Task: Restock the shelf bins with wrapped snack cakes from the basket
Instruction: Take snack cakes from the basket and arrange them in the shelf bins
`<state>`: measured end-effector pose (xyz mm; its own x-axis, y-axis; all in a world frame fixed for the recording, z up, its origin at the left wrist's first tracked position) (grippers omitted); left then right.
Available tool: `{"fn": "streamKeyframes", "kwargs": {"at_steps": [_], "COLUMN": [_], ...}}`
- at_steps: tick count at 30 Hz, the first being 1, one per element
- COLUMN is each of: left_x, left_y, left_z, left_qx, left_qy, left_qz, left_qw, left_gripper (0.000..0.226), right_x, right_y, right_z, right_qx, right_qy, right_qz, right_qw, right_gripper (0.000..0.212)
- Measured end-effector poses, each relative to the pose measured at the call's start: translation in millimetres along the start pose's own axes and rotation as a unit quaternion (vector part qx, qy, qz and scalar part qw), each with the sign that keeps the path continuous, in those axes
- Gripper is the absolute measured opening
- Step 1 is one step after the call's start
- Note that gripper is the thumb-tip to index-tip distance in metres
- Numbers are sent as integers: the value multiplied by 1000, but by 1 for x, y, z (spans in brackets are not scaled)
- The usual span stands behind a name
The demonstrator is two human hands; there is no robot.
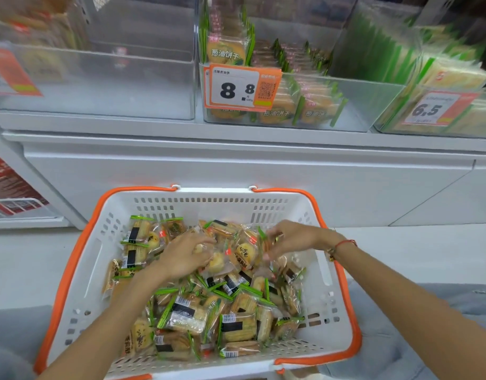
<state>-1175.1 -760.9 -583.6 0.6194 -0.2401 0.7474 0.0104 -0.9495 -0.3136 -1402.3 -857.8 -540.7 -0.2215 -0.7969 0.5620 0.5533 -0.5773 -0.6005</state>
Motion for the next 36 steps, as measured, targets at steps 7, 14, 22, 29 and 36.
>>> {"fn": "streamKeyframes", "kwargs": {"at_steps": [7, 14, 22, 29, 36], "left_x": [46, 85, 159, 238, 244], "left_y": [-9, -15, -8, 22, 69], "left_z": [-71, -91, -130, -152, -159], "left_qx": [34, -51, -171, -186, -113], "left_qy": [-329, -329, -258, -225, -129], "left_qz": [15, -187, -373, -544, -484], "left_qw": [944, 924, 874, 787, 858], "left_gripper": [32, 17, 10, 24, 42], "right_x": [37, 62, 135, 235, 324], "right_y": [-11, -33, -63, -91, -59], "right_z": [45, 82, 131, 131, 98], "right_qx": [112, 154, 244, 191, 20], "right_qy": [391, 330, 58, -37, -133], "right_qz": [-20, -119, -271, -463, -581], "right_qw": [913, 924, 929, 865, 803], "right_gripper": [54, 47, 27, 25, 38]}}
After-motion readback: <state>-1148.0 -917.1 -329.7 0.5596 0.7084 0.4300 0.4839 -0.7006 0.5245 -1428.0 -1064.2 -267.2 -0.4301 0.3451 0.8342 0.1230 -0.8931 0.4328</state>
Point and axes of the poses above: each hand's wrist, its own y-axis towards the middle knuckle, its own x-axis out of the back of the hand, z = x × y, the point moved 2 cm from there along y, towards the middle knuckle, and after that the axes turned 7 degrees about -z, right-handed, at the moved point
